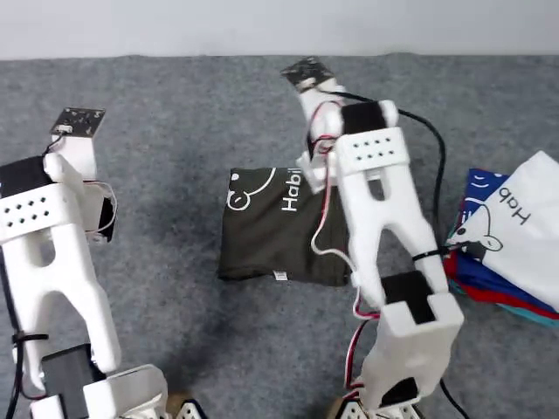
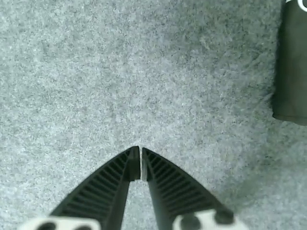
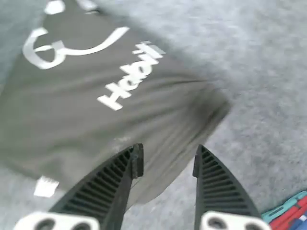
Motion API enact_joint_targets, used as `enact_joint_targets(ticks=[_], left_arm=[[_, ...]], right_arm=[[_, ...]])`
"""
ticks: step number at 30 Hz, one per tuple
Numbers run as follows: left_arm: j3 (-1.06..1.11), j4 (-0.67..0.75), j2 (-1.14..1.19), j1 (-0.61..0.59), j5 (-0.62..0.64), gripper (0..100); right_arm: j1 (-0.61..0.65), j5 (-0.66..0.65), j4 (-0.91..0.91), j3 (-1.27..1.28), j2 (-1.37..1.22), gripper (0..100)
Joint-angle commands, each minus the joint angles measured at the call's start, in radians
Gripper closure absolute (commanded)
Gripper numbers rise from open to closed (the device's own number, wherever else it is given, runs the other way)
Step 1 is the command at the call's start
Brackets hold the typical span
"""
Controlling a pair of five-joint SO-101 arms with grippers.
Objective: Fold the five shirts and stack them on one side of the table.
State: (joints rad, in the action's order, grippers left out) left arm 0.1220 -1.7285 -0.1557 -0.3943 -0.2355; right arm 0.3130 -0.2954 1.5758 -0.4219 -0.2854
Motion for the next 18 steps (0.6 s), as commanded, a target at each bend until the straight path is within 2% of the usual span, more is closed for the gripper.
enact_joint_targets(ticks=[1, 8, 10, 14, 18], left_arm=[[-0.05, -0.026, -0.017, -0.006, -0.006, 99], [-0.044, -0.026, -0.068, -0.006, -0.006, 99], [-0.044, -0.026, -0.072, -0.006, -0.006, 99], [-0.044, -0.026, -0.074, -0.006, -0.006, 99], [-0.044, -0.026, -0.074, -0.006, -0.006, 99]], right_arm=[[0.044, 0.014, 0.079, -0.054, 0.058, 81.9], [0.012, 0.014, 0.134, -0.04, -0.136, 90.4], [0.005, 0.043, 0.136, -0.04, -0.145, 85.2], [0.004, 0.183, 0.117, -0.04, -0.147, 69.9], [0.004, 0.212, 0.062, -0.032, -0.163, 69.3]])
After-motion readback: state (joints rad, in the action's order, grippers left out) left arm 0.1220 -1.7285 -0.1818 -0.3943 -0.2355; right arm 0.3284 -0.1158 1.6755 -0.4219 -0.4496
